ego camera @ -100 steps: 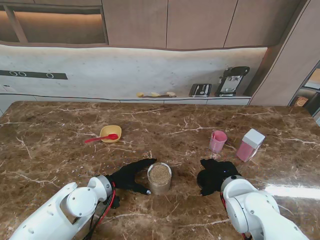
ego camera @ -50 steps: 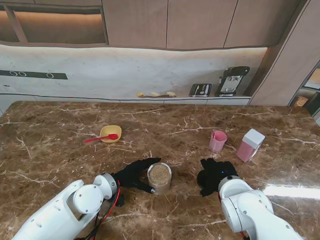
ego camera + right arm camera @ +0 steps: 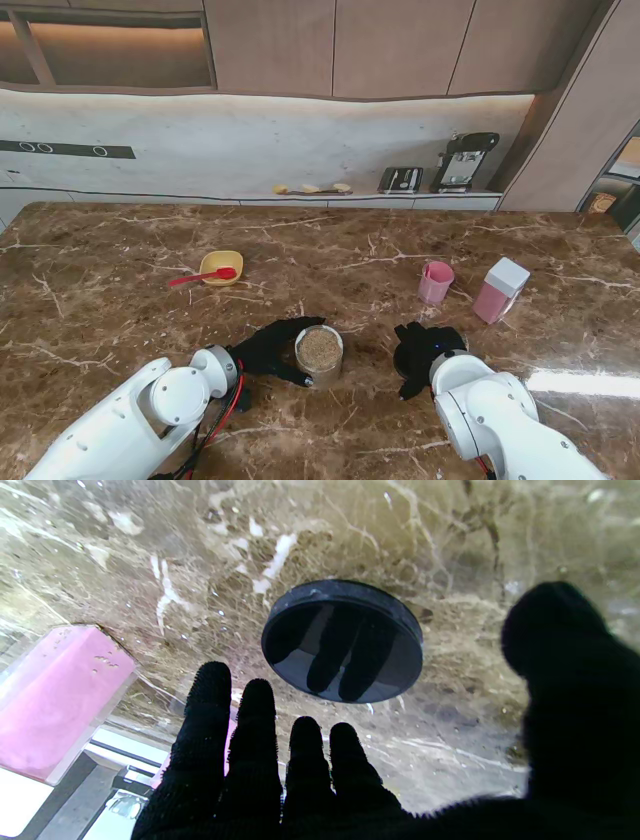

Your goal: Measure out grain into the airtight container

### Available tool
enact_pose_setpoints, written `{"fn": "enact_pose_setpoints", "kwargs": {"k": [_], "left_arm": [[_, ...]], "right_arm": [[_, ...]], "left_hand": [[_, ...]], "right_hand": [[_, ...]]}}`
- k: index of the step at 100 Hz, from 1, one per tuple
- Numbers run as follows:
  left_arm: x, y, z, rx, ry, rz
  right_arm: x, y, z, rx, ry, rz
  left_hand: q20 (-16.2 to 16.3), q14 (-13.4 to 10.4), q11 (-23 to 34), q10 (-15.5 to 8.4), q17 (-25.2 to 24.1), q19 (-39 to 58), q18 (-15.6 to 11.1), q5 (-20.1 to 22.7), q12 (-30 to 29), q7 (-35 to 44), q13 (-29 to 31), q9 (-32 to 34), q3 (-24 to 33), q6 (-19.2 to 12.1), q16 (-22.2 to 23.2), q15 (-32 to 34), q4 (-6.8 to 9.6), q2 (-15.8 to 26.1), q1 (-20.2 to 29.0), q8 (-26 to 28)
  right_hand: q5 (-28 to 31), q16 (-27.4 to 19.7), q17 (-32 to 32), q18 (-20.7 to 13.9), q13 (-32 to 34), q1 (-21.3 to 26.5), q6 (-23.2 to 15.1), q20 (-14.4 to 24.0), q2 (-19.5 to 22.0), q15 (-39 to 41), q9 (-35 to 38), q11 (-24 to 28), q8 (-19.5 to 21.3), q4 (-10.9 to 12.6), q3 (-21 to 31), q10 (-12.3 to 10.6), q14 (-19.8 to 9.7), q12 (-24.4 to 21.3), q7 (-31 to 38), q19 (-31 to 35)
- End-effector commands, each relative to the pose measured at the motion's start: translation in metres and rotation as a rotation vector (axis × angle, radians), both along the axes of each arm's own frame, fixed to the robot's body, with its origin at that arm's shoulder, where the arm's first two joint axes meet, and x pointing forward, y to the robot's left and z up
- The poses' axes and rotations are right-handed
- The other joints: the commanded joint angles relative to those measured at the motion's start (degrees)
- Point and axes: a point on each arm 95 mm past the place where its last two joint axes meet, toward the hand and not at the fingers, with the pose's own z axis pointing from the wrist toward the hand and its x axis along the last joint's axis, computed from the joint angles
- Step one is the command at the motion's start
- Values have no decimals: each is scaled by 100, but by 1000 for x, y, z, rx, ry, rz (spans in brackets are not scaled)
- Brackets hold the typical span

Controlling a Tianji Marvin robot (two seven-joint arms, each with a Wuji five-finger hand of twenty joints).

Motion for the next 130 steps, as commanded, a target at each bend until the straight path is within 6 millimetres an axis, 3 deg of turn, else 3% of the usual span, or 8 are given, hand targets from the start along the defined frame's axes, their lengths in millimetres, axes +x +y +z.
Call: {"fn": "enact_pose_setpoints", "kwargs": {"k": [1, 17, 48, 62, 69, 75, 107, 130], "left_arm": [[-13, 3, -21, 30, 56, 2], [-14, 3, -21, 30, 60, -2], [-15, 2, -22, 35, 61, -5], [-16, 3, -23, 34, 72, 2], [-17, 3, -24, 35, 76, 7], [-17, 4, -24, 36, 77, 10], [-18, 5, -24, 39, 82, 18], [-19, 6, -25, 36, 86, 21]], "right_arm": [[-3, -2, -10, -21, 41, -8], [-1, -3, -19, -50, 31, -11], [2, -2, -32, -42, -12, -16], [3, -2, -35, -36, -14, -23], [3, -2, -37, -36, -13, -23], [3, -2, -38, -35, -8, -24], [3, -2, -44, -32, -15, -27], [3, -2, -47, -33, -6, -21]], "left_hand": [[520, 422, -147, -128, 359, 651, 1001, -209, -50, 11, 18, -171, -173, -219, 61, 148, -1, 165, 22, 71], [535, 431, -137, -114, 348, 641, 1008, -189, -25, 69, 2, -173, -130, -414, 60, 141, 26, 247, 64, 188], [671, 422, -139, -130, 339, 576, 1021, -320, 61, 665, -21, -172, -13, -1051, 42, 94, 54, 363, 115, 2175], [749, 415, -132, -143, 343, 668, 1021, -266, 65, 1337, -21, -173, 123, -1231, 49, 97, 80, 440, 159, 2768], [760, 421, -130, -116, 350, 691, 1019, -224, 63, 1656, -22, -175, 224, -1299, 52, 96, 86, 453, 178, 2872], [773, 419, -127, -125, 341, 717, 1026, -220, 70, 1908, -24, -174, 351, -1359, 59, 97, 88, 467, 202, 2900], [773, 389, -96, -167, 322, 699, 1048, -203, 182, 2620, -20, -171, 468, -1470, 77, 100, 53, 731, 359, 2756], [777, 394, -108, -148, 324, 676, 1042, -225, 179, 2537, -22, -174, 434, -1422, 79, 93, 58, 745, 315, 2614]], "right_hand": [[-109, -72, 110, -105, -47, 271, 20, 15, -51, 117, -111, 138, 219, -76, -140, 110, 32, 129, 155, 102], [-194, 61, 291, -61, 106, 678, -86, 8, -133, 358, -61, 496, 609, -87, -195, 66, 6, 333, 480, 324], [-18, 609, 1001, -158, 902, 1184, -409, -22, -282, 1314, 395, 1614, 1329, -179, -53, -208, -191, 960, 1357, 1039], [154, 761, 1234, -256, 1136, 1343, -458, -108, -467, 1614, 671, 1874, 1457, -253, 520, -307, -265, 1113, 1546, 1262], [241, 756, 1278, -263, 1197, 1005, -463, -246, -1055, 1639, 756, 1891, 1462, -445, 1922, -300, -266, 1106, 1557, 1351], [293, 750, 1290, -267, 1222, 909, -467, -275, -1185, 1639, 805, 1888, 1449, -516, 2345, -305, -271, 1093, 1554, 1370], [702, 780, 1440, -263, 1451, 884, -563, -257, -1083, 1742, 1215, 2001, 1435, -521, 2458, -338, -312, 1116, 1704, 1516], [774, 759, 1326, -182, 1389, 422, -556, -278, -1418, 1673, 1277, 1744, 1226, -649, 2437, -314, -265, 977, 1641, 1535]]}}
